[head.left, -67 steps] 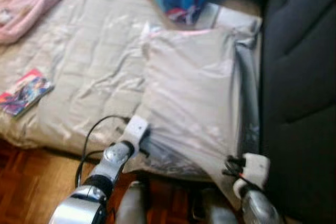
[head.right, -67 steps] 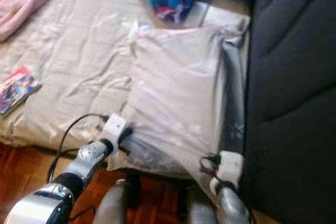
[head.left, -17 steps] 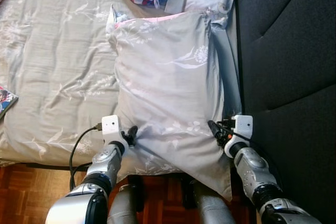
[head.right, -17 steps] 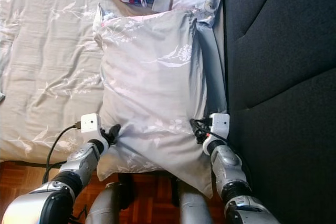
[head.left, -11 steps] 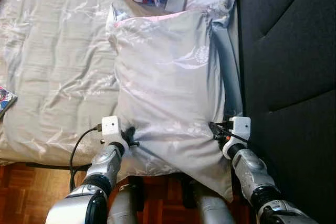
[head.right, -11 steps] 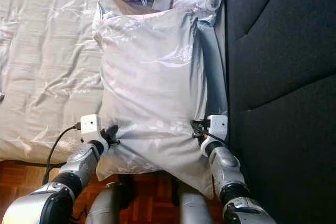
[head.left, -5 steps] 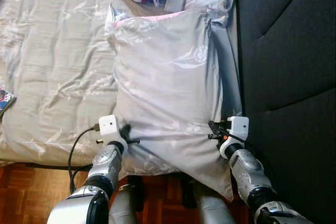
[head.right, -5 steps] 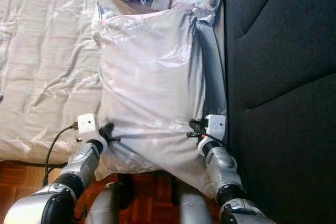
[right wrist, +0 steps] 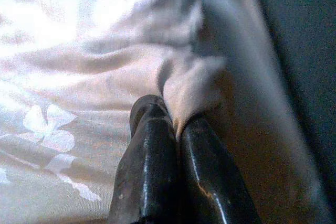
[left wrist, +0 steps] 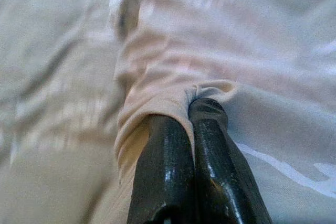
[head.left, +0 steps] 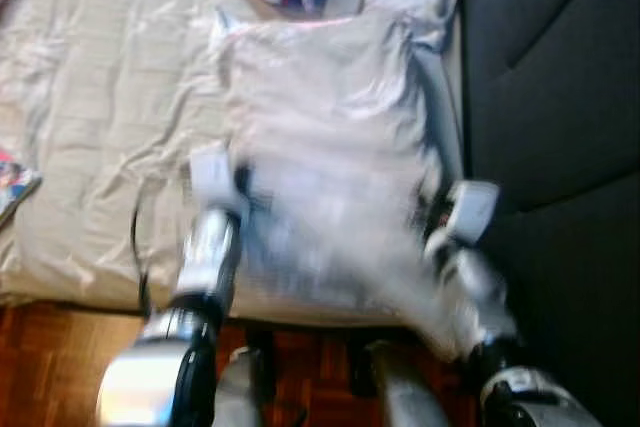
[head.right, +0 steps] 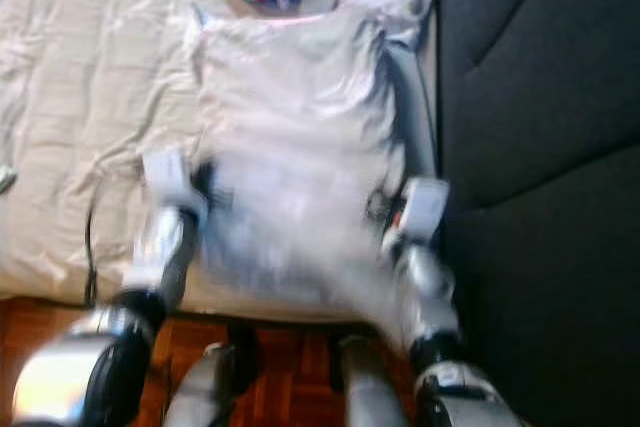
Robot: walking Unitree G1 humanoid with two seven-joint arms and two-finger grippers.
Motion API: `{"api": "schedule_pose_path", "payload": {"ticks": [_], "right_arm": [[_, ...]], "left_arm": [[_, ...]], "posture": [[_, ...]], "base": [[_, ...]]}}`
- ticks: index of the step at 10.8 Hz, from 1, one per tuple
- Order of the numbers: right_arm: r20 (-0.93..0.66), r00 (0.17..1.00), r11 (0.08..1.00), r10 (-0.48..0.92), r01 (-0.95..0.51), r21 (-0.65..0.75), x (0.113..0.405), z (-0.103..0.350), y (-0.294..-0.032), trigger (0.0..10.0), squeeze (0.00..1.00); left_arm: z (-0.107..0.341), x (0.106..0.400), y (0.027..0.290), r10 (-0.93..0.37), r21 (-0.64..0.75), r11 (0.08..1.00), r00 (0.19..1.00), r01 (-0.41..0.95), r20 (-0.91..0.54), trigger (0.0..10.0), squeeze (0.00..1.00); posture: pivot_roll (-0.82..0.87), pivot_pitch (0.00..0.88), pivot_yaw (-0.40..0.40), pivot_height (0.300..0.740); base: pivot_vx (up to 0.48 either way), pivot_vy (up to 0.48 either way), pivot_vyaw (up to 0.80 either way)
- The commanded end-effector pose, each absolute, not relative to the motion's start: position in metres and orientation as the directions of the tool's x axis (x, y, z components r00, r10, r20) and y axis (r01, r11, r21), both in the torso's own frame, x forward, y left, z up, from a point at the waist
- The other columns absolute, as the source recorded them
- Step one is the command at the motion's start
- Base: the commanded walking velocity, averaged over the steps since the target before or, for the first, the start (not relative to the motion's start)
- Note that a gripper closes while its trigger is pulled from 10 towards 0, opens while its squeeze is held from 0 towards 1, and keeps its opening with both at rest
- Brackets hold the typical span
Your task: Clean up the room
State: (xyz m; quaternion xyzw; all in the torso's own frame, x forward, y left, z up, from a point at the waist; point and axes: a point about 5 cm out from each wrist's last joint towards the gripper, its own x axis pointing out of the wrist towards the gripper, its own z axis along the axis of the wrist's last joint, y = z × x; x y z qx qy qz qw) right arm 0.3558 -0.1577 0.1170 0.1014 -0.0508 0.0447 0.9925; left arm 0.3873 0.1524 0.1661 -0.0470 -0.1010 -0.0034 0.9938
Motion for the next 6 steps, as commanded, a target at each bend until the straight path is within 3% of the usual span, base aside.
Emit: {"api": "schedule_pose_path", "payload": {"ticks": [1,3,5,6], "right_arm": [[0.233,0.972,0.981,-0.037,-0.009,0.193,0.354,0.139,-0.182,0.0,0.00],[0.421,0.897,0.989,-0.134,0.096,0.112,0.337,0.177,-0.203,0.0,0.00],[0.558,0.773,0.938,-0.300,0.347,0.024,0.284,0.206,-0.240,0.0,0.00],[0.555,0.754,0.906,-0.353,0.423,0.002,0.268,0.205,-0.249,0.0,0.00]], "left_arm": [[0.196,0.389,0.153,0.009,-0.066,0.998,0.938,0.015,0.347,0.0,0.00],[0.225,0.390,0.145,-0.002,-0.060,0.998,0.892,0.033,0.452,0.0,0.00],[0.258,0.386,0.136,-0.024,-0.082,0.993,0.812,0.088,0.583,0.0,0.00],[0.264,0.384,0.129,-0.070,-0.077,0.986,0.795,0.145,0.603,0.0,0.00]], "posture": [[-0.03,0.540,-0.032,0.714],[-0.04,0.544,-0.030,0.714],[-0.05,0.561,-0.031,0.714],[-0.05,0.563,-0.029,0.714]], "base": [[0.000,0.000,0.00],[0.000,0.000,0.00],[0.000,0.000,0.00],[0.000,0.000,0.00]]}}
